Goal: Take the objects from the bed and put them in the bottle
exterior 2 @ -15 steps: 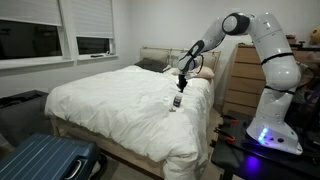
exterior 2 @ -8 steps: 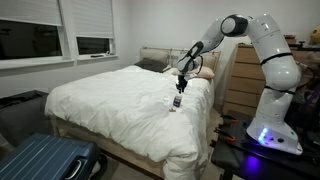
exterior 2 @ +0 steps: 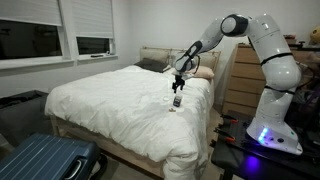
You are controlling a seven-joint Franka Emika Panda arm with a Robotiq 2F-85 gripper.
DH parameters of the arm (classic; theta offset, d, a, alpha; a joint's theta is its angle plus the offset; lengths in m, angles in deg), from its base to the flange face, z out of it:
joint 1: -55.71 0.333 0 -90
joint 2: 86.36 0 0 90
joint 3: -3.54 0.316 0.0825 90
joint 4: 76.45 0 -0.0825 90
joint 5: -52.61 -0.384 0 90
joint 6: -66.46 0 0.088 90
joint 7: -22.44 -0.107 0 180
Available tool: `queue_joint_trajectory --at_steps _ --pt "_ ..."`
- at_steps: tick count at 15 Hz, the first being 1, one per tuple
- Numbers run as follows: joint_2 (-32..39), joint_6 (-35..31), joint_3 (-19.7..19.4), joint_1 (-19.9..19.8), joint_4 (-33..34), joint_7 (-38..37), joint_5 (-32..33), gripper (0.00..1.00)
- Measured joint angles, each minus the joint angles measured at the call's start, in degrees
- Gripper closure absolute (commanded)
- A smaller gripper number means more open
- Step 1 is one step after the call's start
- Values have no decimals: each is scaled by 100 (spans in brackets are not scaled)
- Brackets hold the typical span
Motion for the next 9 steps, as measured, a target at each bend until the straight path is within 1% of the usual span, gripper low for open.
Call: queue_joint_trajectory --at_steps 4,9 --pt "-14 0 81 342 47 1 78 0" --pt "-17 1 91 742 76 1 237 0"
